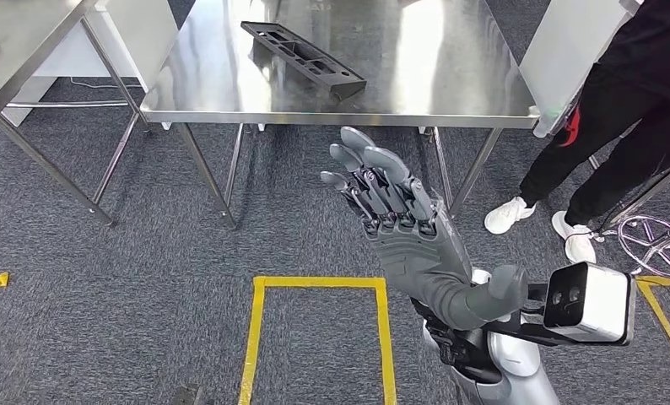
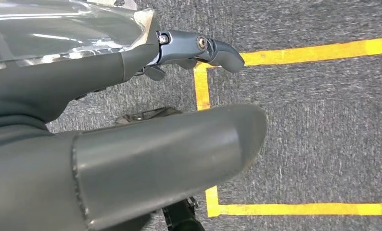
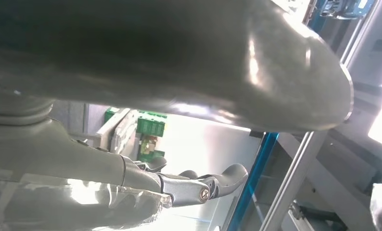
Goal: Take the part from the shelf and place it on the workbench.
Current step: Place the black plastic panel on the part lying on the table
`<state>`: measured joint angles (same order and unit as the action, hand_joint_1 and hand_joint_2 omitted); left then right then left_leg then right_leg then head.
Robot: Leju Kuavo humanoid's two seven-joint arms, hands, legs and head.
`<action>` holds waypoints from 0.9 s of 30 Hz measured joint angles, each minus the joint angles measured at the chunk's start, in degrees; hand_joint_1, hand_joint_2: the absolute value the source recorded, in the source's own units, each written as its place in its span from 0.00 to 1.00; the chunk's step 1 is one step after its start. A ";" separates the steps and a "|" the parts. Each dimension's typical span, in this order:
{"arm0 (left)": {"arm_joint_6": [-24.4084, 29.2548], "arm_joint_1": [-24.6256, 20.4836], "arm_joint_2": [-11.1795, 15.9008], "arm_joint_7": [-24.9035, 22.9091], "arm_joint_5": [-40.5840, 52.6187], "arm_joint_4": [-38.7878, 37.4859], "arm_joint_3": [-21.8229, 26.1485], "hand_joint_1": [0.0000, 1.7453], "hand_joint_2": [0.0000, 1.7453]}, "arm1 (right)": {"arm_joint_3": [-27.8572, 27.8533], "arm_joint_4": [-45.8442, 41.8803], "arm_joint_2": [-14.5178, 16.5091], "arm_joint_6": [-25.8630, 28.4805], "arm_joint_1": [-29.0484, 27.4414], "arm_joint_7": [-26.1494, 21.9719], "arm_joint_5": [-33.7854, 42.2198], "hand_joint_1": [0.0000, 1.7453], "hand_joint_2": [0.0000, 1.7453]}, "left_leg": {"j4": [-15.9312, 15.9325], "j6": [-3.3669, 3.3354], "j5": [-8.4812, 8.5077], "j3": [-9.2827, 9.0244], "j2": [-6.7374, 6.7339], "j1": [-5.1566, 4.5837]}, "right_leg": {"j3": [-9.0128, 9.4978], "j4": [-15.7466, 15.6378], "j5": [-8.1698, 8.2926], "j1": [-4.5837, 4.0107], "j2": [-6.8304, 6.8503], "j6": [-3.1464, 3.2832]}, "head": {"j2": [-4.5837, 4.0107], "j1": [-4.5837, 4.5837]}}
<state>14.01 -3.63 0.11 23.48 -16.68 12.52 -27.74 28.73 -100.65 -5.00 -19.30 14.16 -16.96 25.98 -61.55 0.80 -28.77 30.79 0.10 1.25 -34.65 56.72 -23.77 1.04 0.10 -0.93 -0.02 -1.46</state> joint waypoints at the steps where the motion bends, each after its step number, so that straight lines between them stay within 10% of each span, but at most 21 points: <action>1: 0.05 -0.10 0.00 0.01 0.00 0.01 0.01 0.00 0.00 | 0.01 -0.11 0.00 0.02 0.00 -0.03 -0.07 0.00 0.00 | 2.83 -0.20 -0.50 -1.79 0.12 -0.13 | -0.39 0.26 0.33 -0.09 0.05 -0.48 | 0.00 -0.04; 5: 0.16 -0.10 0.05 -0.01 0.02 -0.01 0.02 0.00 0.00 | 0.02 -0.24 -0.07 0.07 -0.26 -0.23 -0.34 0.00 0.00 | 5.09 -2.04 -0.19 -1.67 0.00 -0.60 | -1.71 1.14 0.60 0.01 0.20 -2.08 | 0.00 -0.11; 10: 0.19 -0.11 0.04 -0.01 0.02 -0.02 0.02 0.00 0.00 | 0.07 -0.24 -0.20 0.13 -0.76 -0.42 -1.01 0.00 0.00 | 5.30 -3.63 3.12 2.02 -0.55 -0.78 | -5.77 16.12 -8.95 0.08 0.05 -1.62 | 0.00 -0.29; 12: 0.32 -0.10 0.02 0.00 -0.13 -0.02 0.02 0.00 0.00 | 0.17 -0.24 -0.22 0.11 -0.82 -0.40 -1.10 0.00 0.00 | 5.26 -3.46 4.49 3.78 -0.66 -0.82 | -3.67 16.59 -7.61 0.10 0.05 -2.88 | 0.00 -0.28; 14: 0.55 -0.08 -0.03 0.05 -0.43 -0.02 0.03 0.00 0.00 | 0.32 -0.24 -0.15 0.03 -0.63 -0.37 -1.11 0.00 0.00 | 5.19 -3.05 5.77 5.21 -0.65 -0.85 | 2.24 9.43 -5.65 0.09 0.05 -3.53 | 0.00 -0.28; 16: 0.77 -0.02 -0.08 0.22 -0.78 -0.02 0.05 0.00 0.00 | 0.53 -0.23 0.07 -0.15 -0.27 -0.28 -1.12 0.00 0.00 | 5.19 -2.45 6.98 5.98 -0.61 -1.02 | 7.96 0.96 -6.36 -0.30 -0.06 -2.65 | 0.00 -0.24; 18: 0.86 0.14 -0.08 0.40 -1.08 -0.03 0.06 0.00 0.00 | 0.83 -0.20 0.24 -0.33 -0.01 -0.16 -1.15 0.00 0.00 | 5.43 -1.80 8.12 6.22 -0.60 -1.14 | 9.37 -2.15 -7.07 -0.73 -0.18 -1.53 | 0.00 -0.19; 20: 0.86 0.42 -0.05 0.52 -1.24 -0.05 0.06 0.00 0.00 | 1.13 -0.15 0.37 -0.44 0.10 -0.07 -1.19 0.00 0.00 | 5.10 -1.18 7.78 6.70 -0.48 -0.96 | 8.29 -1.94 -6.18 -0.19 -0.11 -0.43 | 0.00 -0.15; 25: 0.86 0.80 -0.03 0.63 -1.26 -0.10 0.04 0.00 0.00 | 1.48 -0.08 0.86 -0.49 0.15 0.08 -1.20 0.00 0.00 | -9.45 0.09 -3.82 10.47 -0.12 -0.55 | 5.08 -1.80 -2.88 -0.02 0.23 1.40 | 0.00 0.04; 27: 0.93 0.83 -0.04 0.78 -1.29 -0.10 0.04 0.00 0.00 | 1.60 -0.05 0.87 -0.54 0.14 0.14 -1.19 0.00 0.00 | -11.24 0.30 -2.33 9.20 -0.13 -0.35 | 3.37 -1.44 -1.92 -0.08 0.24 1.16 | 0.00 0.05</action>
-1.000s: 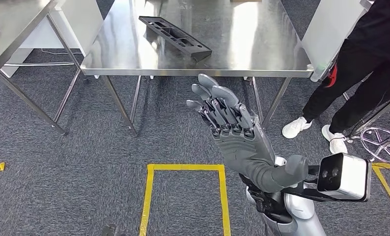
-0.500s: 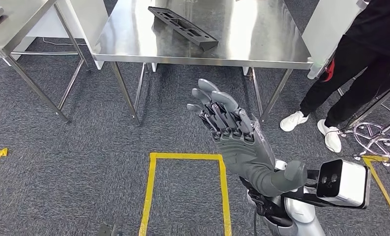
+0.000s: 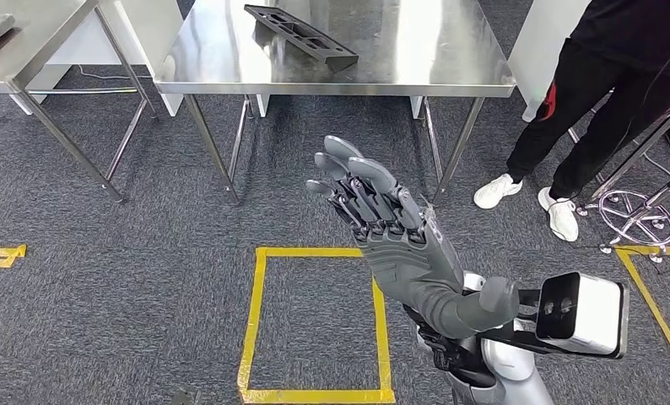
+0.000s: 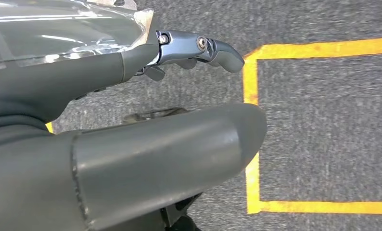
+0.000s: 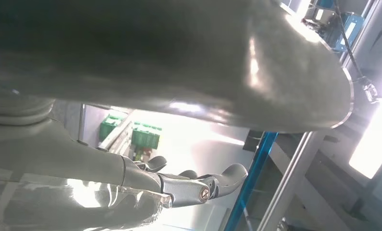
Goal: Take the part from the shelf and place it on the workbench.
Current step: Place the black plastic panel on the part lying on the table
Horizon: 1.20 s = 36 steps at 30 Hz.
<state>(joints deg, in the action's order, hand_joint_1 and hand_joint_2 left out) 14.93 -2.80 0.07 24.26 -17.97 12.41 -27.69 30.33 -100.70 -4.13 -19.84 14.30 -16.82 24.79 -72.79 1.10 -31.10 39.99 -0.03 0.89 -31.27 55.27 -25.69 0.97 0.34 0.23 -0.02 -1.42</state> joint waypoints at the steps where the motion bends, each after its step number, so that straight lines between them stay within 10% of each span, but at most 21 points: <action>1: 0.17 0.00 0.01 0.20 0.07 0.00 0.00 0.00 0.00 | 0.05 0.01 0.01 -0.03 0.00 0.03 0.01 0.00 0.00 | 2.04 0.02 1.68 -2.09 -0.01 0.16 | -0.81 0.32 0.34 0.01 -0.01 -0.21 | 0.00 0.01; 5: 1.12 -0.14 0.00 1.03 0.56 -0.01 0.00 0.00 0.00 | 0.25 -0.02 0.13 -0.12 0.13 0.23 0.13 0.00 0.00 | 15.14 -0.61 1.35 -11.77 0.25 0.14 | -2.81 1.88 1.28 -0.38 -0.05 -1.43 | 0.00 -0.05; 9: 1.65 -0.04 -0.09 1.13 0.48 -0.02 0.03 0.00 0.00 | 0.44 -0.01 0.07 -0.16 0.29 0.34 0.20 0.00 0.00 | 16.53 -2.85 2.31 -11.20 -0.55 -0.24 | -4.49 3.41 1.15 -0.36 -0.30 -2.75 | 0.00 -0.19; 14: 1.79 0.02 -0.26 1.09 0.48 -0.03 0.07 0.00 0.00 | 0.72 0.24 -0.20 -0.16 0.23 0.36 0.19 0.00 0.00 | 16.61 -3.74 4.26 -8.83 -2.73 -0.38 | -10.18 18.41 -6.32 -0.19 -0.34 -2.75 | 0.00 -0.50; 18: 1.79 0.00 -0.37 1.09 0.48 -0.05 0.07 0.00 0.00 | 0.97 0.42 -0.33 -0.18 0.31 0.36 0.20 0.00 0.00 | 16.45 -3.19 4.76 -8.39 -4.65 -0.55 | -1.04 5.43 -2.97 -0.22 2.23 -4.16 | 0.00 -0.50; 22: 1.80 -0.04 -0.35 1.15 0.27 -0.10 0.07 0.00 0.00 | 1.07 0.45 -0.36 -0.32 0.33 0.36 0.23 0.00 0.00 | 16.43 -2.10 5.17 -8.42 -6.52 -0.93 | 0.83 0.79 -1.52 -0.72 2.69 -2.45 | 0.00 -0.43; 24: 1.81 -0.13 -0.34 1.18 0.21 -0.12 0.07 0.00 0.00 | 1.10 0.45 -0.34 -0.41 0.39 0.36 0.23 0.00 0.00 | 15.46 -1.38 4.16 -8.04 -5.15 -0.59 | 0.54 0.59 -0.93 -0.20 1.47 -1.48 | 0.00 -0.39; 27: 1.84 0.06 -0.32 1.20 0.14 -0.22 0.05 0.00 0.00 | 1.21 0.48 -0.03 -0.49 0.48 0.39 0.18 0.00 0.00 | 6.06 -0.78 -1.93 -4.03 -0.54 -0.29 | -0.04 0.50 -0.05 0.17 -0.33 -0.19 | 0.00 -0.14; 30: 1.92 0.36 -0.32 1.22 0.00 -0.33 0.04 0.00 0.00 | 1.34 0.50 0.15 -0.49 0.23 0.51 0.02 0.00 0.00 | -0.43 -0.79 -3.79 -1.24 0.20 -0.29 | -0.80 0.69 0.46 -0.03 -2.50 -0.11 | 0.00 -0.04; 33: 1.94 0.38 -0.26 1.24 -0.03 -0.37 0.04 0.00 0.00 | 1.37 0.51 0.24 -0.49 0.18 0.54 -0.01 0.00 0.00 | 9.62 -1.35 1.59 -6.73 2.50 -0.10 | -1.08 1.13 0.69 -0.13 -4.74 -0.51 | 0.00 -0.05; 36: 1.96 0.47 -0.15 1.28 -0.10 -0.41 0.04 0.00 0.00 | 1.45 0.51 0.51 -0.48 0.28 0.58 -0.02 0.00 0.00 | 15.50 -1.84 2.98 -9.49 5.39 -0.04 | -2.09 1.59 1.15 -0.36 -6.60 -1.33 | 0.00 -0.13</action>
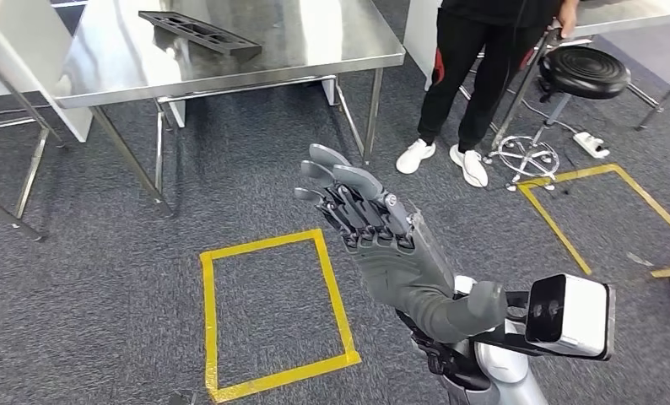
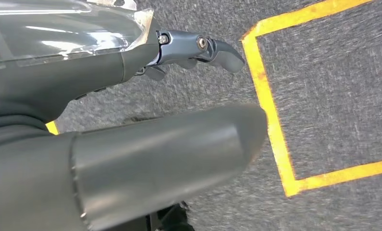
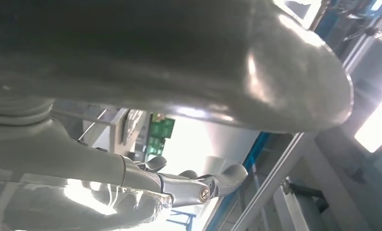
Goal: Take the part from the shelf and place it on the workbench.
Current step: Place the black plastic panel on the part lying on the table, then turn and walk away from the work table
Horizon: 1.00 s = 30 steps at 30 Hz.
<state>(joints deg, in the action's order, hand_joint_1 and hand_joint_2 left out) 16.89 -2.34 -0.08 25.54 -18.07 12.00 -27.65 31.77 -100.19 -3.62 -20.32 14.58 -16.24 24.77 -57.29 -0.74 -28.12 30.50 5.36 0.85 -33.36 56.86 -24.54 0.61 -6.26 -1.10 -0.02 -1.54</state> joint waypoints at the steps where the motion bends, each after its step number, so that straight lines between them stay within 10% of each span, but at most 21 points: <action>1: 0.01 0.03 -0.02 0.02 -0.02 0.00 0.01 0.00 0.00 | 0.05 0.00 0.04 0.01 0.01 0.03 -0.01 0.00 0.00 | 0.16 -0.21 0.17 0.10 -0.67 -0.08 | -0.49 -0.03 0.29 0.01 -0.72 -0.44 | 0.00 -0.01; 4: 0.03 0.00 -0.14 0.12 -0.03 -0.01 0.07 0.00 0.00 | 0.18 -0.02 -0.01 0.04 0.08 0.09 -0.03 0.00 0.00 | 0.82 -1.32 1.01 0.30 -3.25 0.08 | -2.66 2.53 -0.77 -0.20 1.24 -0.97 | 0.00 -0.22; 6: 0.04 0.17 -0.18 0.16 -0.03 -0.02 0.11 0.00 0.00 | 0.32 -0.02 -0.01 0.09 0.14 0.09 -0.04 0.00 0.00 | 1.03 -1.72 1.24 0.53 -5.15 0.05 | -5.90 9.56 -4.18 -0.32 4.46 -0.63 | 0.00 -0.55; 9: -0.03 0.41 -0.19 0.25 -0.07 -0.05 0.11 0.00 0.00 | 0.54 0.02 -0.13 0.09 -0.02 0.11 -0.04 0.00 0.00 | 1.00 -1.69 1.32 0.80 -8.02 -0.05 | -8.72 17.23 -6.99 0.22 5.79 -1.34 | 0.00 -0.66; 13: -0.20 0.32 -0.22 0.32 -0.25 -0.07 0.13 0.00 0.00 | 0.70 0.04 -0.38 -0.09 0.03 0.11 0.03 0.00 0.00 | 0.91 -1.03 1.21 0.56 -10.64 -0.21 | 0.06 2.79 -2.68 0.45 9.27 -2.88 | 0.00 -0.68; 17: -0.20 0.36 -0.24 0.33 -0.59 -0.11 0.13 0.00 0.00 | 0.83 -0.01 -0.40 -0.27 -0.19 0.06 0.08 0.00 0.00 | 0.97 0.32 1.17 0.29 -12.48 -0.49 | 1.49 -0.50 -1.49 0.07 8.84 -1.21 | 0.00 -0.63; 22: -0.04 0.79 -0.25 0.66 -0.44 -0.39 0.13 0.00 0.00 | 1.13 -0.11 -0.42 0.38 -0.68 -0.78 -0.21 0.00 0.00 | -11.05 1.21 -6.37 5.51 -5.93 0.01 | 1.12 -0.82 -0.69 0.77 5.71 0.84 | 0.00 -0.15; 24: -0.04 1.13 -0.25 0.67 -0.37 -0.54 0.11 0.00 0.00 | 1.17 -0.11 -0.52 0.68 -1.17 -1.14 -0.38 0.00 0.00 | -15.71 1.13 -7.52 7.89 -5.25 0.02 | 0.87 -0.70 -0.58 0.56 4.19 0.97 | 0.00 -0.10; 28: -0.10 1.26 -0.20 0.63 0.05 -0.71 0.11 0.00 0.00 | 1.19 -0.13 -0.74 1.26 -1.60 -1.53 -0.88 0.00 0.00 | -4.33 0.66 -0.87 2.30 -2.12 0.45 | 0.53 0.08 -0.54 0.30 1.06 0.76 | 0.00 -0.09; 30: -0.15 1.27 -0.13 0.49 0.28 -0.81 0.11 0.00 0.00 | 1.18 -0.17 -0.86 1.66 -1.96 -1.70 -1.15 0.00 0.00 | -0.71 0.47 -0.13 0.64 0.01 0.53 | -0.18 0.43 -0.39 0.17 -0.23 0.21 | 0.00 -0.11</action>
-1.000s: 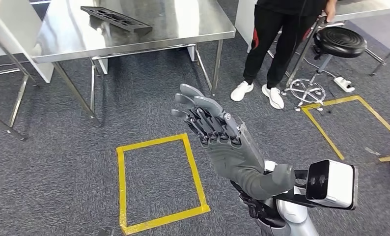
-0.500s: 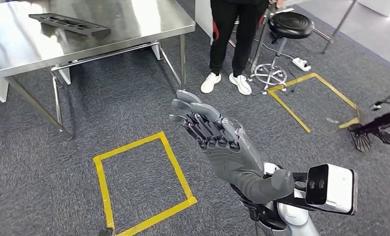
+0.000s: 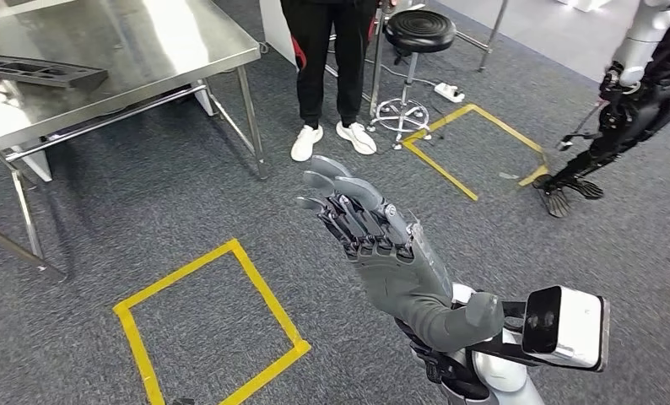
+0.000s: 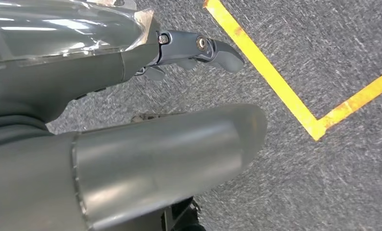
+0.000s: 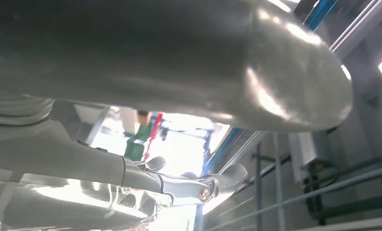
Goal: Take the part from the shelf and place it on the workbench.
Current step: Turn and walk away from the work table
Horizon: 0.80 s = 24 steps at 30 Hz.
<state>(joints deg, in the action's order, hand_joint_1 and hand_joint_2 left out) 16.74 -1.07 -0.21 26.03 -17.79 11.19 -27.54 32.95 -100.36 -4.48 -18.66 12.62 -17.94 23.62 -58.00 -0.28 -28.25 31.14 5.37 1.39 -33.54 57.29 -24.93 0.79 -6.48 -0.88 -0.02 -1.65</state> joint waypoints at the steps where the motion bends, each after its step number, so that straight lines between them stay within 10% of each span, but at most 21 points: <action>1: -0.02 -0.01 0.03 -0.07 0.07 -0.04 0.00 0.00 0.00 | -0.03 -0.03 -0.13 0.25 -0.32 -0.06 -0.08 0.00 0.00 | 0.22 -0.14 -0.11 -0.04 -0.12 -0.17 | -0.36 0.00 0.18 0.01 -0.67 -0.47 | 0.00 -0.01; 4: -0.07 -0.20 -0.02 -0.13 0.23 -0.04 0.01 0.00 0.00 | -0.30 0.10 -1.01 1.03 -1.79 0.32 -0.43 0.00 0.00 | 0.87 -1.29 0.52 -0.14 -2.50 -0.23 | -1.80 1.09 -0.03 0.02 0.41 -1.36 | 0.00 -0.16; 7: -0.19 -0.13 -0.02 -0.13 0.20 -0.06 0.02 0.00 0.00 | -0.42 2.40 -2.19 1.64 -3.99 0.23 -0.99 0.00 0.00 | 1.25 -1.96 0.76 -0.14 -5.25 -0.27 | -6.94 11.13 -4.41 -0.04 5.09 -1.05 | 0.00 -0.56; 9: -0.23 -0.06 -0.01 -0.13 0.10 -0.07 0.02 0.00 0.00 | -0.42 4.58 -2.77 1.81 -5.78 -0.43 -1.34 0.00 0.00 | 1.24 -1.94 0.72 -0.04 -7.05 -0.31 | -9.62 16.86 -6.30 0.26 5.85 -1.49 | 0.00 -0.55; 13: -0.31 -0.15 -0.03 -0.13 0.04 -0.07 0.02 0.00 0.00 | -0.43 6.85 -3.38 1.83 -7.14 -0.79 -1.59 0.00 0.00 | 1.16 -1.28 0.30 -0.42 -9.96 -0.43 | -2.27 4.71 -2.16 0.63 9.33 -3.36 | 0.00 -0.59; 15: -0.32 -0.17 0.00 -0.12 0.05 -0.07 0.02 0.00 0.00 | -0.43 7.34 -3.42 1.84 -7.27 -0.75 -1.54 0.00 0.00 | 1.11 -0.59 -0.04 -0.84 -11.05 -0.81 | 0.44 0.12 -0.97 0.27 11.25 -2.88 | 0.00 -0.52; 17: -0.32 -0.26 0.03 -0.11 0.00 -0.06 0.02 0.00 0.00 | -0.45 7.78 -3.51 2.37 -7.51 0.05 -1.58 0.00 0.00 | 1.24 0.05 -0.21 -1.22 -12.27 -0.87 | 0.35 -0.05 -0.83 -0.04 10.25 -2.01 | 0.00 -0.40; 20: -0.32 -0.45 0.04 0.05 -0.13 -0.05 0.02 0.00 0.00 | -0.46 9.40 -3.70 5.35 -8.61 2.50 -3.35 0.00 0.00 | -1.34 0.78 -2.54 -0.44 -10.00 -0.34 | 0.31 -0.33 -0.46 0.79 8.10 -0.61 | 0.00 -0.13; 24: -0.11 0.23 0.05 -0.16 -0.15 -0.21 0.00 0.00 0.00 | -0.03 18.59 -4.19 12.46 -11.25 3.81 -10.53 0.00 0.00 | -14.32 0.81 -8.67 5.98 -5.31 -0.23 | 0.22 -0.38 -0.34 0.56 5.34 0.47 | 0.00 0.22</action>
<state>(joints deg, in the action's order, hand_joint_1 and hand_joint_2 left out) 16.63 -0.84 -0.16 25.86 -17.94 10.98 -27.54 32.92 -81.76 -8.67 -6.20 1.36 -14.13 13.09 -72.32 0.54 -36.92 37.12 0.06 1.15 -33.32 56.91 -25.28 1.34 -1.14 -0.42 -0.02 -1.43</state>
